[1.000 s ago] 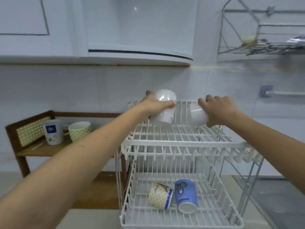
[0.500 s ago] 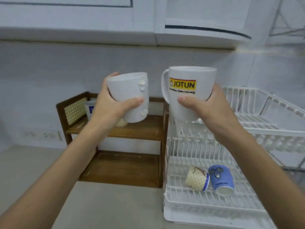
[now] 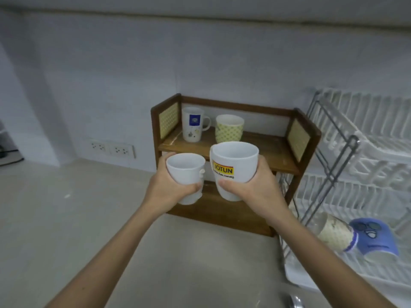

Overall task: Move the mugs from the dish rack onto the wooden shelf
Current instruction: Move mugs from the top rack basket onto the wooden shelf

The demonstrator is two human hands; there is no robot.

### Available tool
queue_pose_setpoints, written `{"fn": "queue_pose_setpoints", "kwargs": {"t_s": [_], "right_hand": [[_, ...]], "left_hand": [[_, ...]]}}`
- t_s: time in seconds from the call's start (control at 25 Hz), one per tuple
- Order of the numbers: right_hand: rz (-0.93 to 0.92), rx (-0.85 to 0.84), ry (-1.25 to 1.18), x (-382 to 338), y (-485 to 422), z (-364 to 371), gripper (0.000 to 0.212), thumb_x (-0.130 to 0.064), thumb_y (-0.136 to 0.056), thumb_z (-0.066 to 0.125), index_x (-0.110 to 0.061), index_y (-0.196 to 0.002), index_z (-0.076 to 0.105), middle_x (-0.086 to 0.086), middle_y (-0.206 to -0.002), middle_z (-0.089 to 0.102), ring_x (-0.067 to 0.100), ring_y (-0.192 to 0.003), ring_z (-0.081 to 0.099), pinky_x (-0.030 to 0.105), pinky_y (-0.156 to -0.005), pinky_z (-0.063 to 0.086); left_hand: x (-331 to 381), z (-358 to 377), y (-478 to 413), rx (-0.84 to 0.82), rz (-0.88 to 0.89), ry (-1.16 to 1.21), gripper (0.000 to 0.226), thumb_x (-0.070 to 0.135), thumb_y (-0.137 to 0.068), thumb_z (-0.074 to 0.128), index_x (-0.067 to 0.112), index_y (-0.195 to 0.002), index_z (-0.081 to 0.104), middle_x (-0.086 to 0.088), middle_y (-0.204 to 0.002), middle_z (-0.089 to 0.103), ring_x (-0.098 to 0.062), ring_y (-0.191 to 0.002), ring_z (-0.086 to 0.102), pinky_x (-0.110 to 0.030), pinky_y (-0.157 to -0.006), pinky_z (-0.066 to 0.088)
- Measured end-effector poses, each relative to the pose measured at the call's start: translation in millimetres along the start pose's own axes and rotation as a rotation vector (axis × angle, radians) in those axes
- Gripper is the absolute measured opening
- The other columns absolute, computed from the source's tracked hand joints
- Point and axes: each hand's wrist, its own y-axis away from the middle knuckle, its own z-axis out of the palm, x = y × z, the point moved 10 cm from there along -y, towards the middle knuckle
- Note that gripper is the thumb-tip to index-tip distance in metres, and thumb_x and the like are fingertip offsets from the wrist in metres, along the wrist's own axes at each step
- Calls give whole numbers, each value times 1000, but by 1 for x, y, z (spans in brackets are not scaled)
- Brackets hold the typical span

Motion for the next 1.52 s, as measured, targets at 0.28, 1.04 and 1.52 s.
{"fn": "queue_pose_setpoints", "kwargs": {"t_s": [0.28,1.04,1.52], "right_hand": [[315,18,-10,142,-20,82,80,-35,-52,90,-23,-115,42,-12,-103,59,7,-93,57,7,-58,39],[514,70,-71,265,-52,136,89,-17,-49,94,-16,-121,42,-3,-115,61,13,-104,59,27,-87,48],[287,97,146,161,25,58,70,-11,-83,68,-16,-145,35,3,-146,45,17,-134,41,25,-107,33]], "left_hand": [[-111,46,-24,-86,-218,44,94,50,-37,85,43,-116,34,19,-102,53,-11,-99,54,-24,-77,44],[-198,114,-85,-79,-338,-201,105,42,-42,90,27,-127,31,-2,-127,53,-24,-119,51,-39,-95,44],[-81,103,7,-108,102,-181,57,6,-83,66,4,-135,43,-17,-135,47,-29,-126,45,-35,-101,40]]}}
